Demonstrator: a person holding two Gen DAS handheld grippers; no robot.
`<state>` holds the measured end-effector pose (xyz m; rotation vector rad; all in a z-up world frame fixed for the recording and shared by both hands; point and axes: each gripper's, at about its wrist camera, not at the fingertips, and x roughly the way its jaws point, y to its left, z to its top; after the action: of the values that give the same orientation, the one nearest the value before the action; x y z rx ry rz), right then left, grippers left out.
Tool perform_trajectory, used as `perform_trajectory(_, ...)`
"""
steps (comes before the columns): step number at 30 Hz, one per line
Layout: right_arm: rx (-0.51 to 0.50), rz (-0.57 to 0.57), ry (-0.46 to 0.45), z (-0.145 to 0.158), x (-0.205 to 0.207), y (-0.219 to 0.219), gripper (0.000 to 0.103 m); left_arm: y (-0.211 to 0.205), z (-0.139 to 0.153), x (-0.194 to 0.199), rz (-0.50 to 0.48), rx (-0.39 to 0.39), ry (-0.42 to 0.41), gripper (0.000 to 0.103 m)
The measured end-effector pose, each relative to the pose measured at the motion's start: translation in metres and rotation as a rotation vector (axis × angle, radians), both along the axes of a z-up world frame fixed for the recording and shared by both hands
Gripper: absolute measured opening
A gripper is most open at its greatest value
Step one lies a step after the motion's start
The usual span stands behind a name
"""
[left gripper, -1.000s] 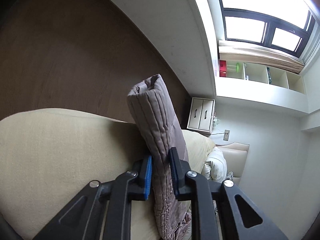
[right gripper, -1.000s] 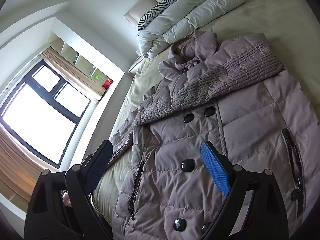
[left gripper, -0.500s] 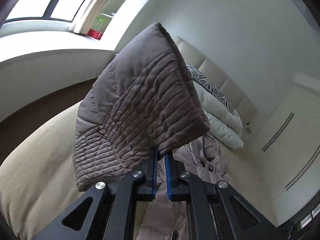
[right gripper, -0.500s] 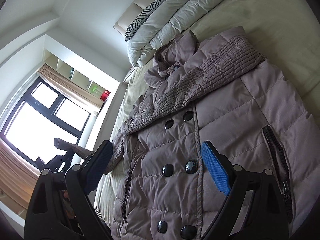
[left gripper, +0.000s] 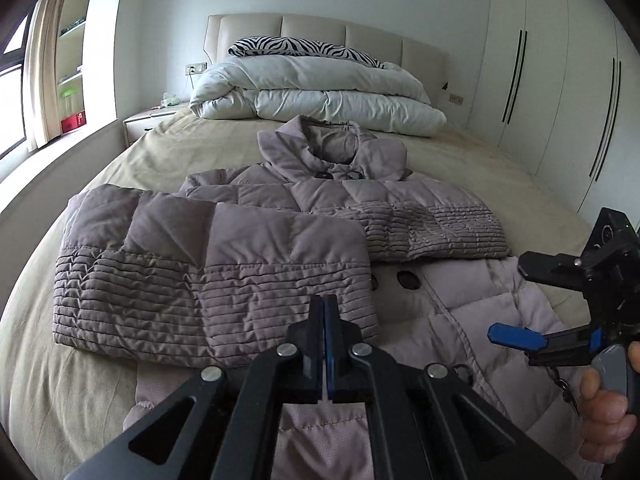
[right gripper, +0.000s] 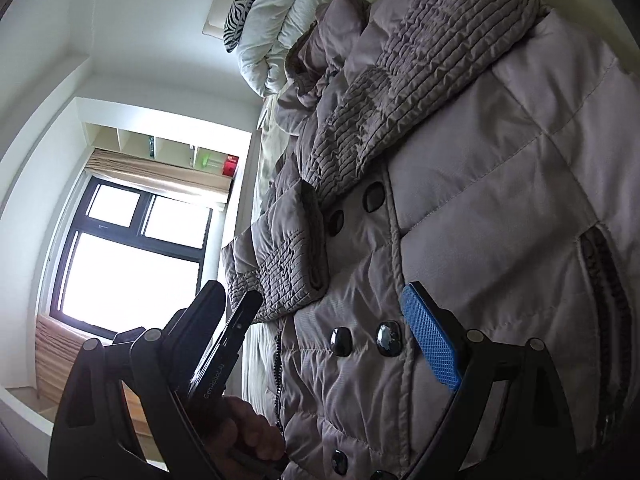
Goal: Fold large clothes
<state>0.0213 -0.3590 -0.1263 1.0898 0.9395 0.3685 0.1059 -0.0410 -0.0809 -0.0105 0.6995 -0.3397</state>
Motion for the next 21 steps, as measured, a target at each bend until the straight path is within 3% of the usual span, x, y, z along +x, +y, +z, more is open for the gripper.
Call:
perform_trajectory(6,-0.036,0.100,0.006,0.006,0.058,0.054,0.091,0.050,0.010,-0.006,0.058,-0.129,0.000,0.004)
perform_trajectory(8,-0.033,0.114,-0.005,0.006,0.078,0.066,0.091,0.073,0.007,-0.006,0.101,-0.169,0.021,0.012)
perform_trajectory(12,-0.015,0.173,0.118,-0.019,0.112,0.091,0.090,0.114,-0.004,-0.004,0.164,-0.235,0.079,0.014)
perform_trajectory(16,-0.078,0.216,0.124,-0.021,0.131,0.114,0.088,0.136,-0.012,-0.008,0.187,-0.265,0.092,0.018)
perform_trajectory(18,-0.103,0.242,0.116,-0.021,0.137,0.124,0.075,0.143,-0.014,-0.009,0.193,-0.284,0.097,0.025)
perform_trajectory(20,-0.155,0.278,0.122,-0.023,0.144,0.133,0.033,0.147,-0.014,-0.010,0.197,-0.298,0.098,0.026)
perform_trajectory(21,-0.161,0.295,0.121,-0.023,0.145,0.138,0.032,0.150,-0.013,-0.011,0.199,-0.300,0.095,0.027)
